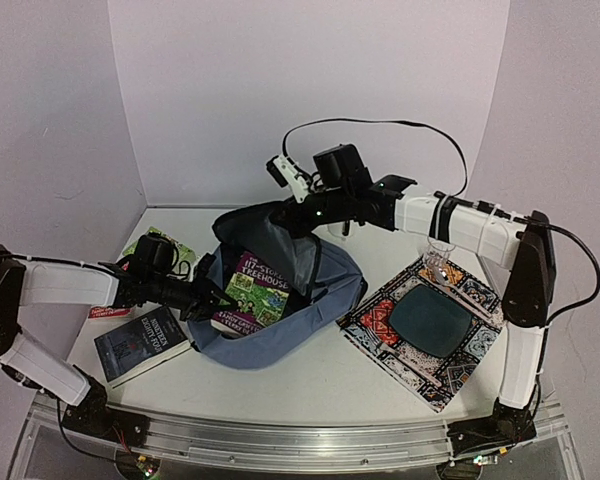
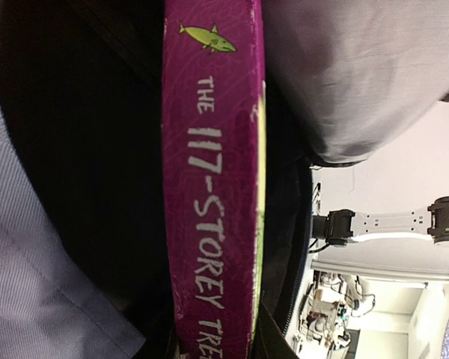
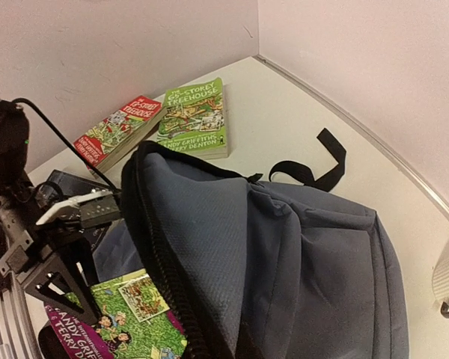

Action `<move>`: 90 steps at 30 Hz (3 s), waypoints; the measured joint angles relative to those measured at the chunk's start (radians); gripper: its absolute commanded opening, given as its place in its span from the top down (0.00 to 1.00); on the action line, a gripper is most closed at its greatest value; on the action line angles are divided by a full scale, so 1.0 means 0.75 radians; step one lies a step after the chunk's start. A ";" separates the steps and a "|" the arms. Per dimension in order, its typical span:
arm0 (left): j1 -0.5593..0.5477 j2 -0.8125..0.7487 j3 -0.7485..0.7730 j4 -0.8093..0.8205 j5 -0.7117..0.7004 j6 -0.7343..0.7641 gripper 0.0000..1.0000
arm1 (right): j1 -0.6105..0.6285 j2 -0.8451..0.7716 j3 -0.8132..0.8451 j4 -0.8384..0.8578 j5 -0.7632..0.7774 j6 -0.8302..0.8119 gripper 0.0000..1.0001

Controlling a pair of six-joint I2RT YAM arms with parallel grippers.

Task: Pack the student bag
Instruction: Place the book in the largest pocket of the bag, then grab the book at the corner of the board.

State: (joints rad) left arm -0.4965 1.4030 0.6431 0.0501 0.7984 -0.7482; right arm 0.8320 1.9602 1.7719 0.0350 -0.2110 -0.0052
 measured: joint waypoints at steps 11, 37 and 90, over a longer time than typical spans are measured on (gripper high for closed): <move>-0.002 0.270 0.290 -0.010 0.085 0.091 1.00 | 0.030 0.001 0.042 -0.006 -0.109 -0.065 1.00; 0.021 0.657 0.765 -0.252 -0.358 0.431 0.34 | 0.112 0.029 0.082 -0.046 -0.038 -0.040 1.00; 0.384 0.489 0.652 -0.898 -1.742 0.415 0.05 | -0.075 0.207 -0.216 0.125 0.015 0.643 1.00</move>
State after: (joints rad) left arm -0.2087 1.7694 1.1323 -0.6234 -0.5082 -0.4371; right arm 0.7761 2.1155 1.6102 0.1286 -0.1995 0.4774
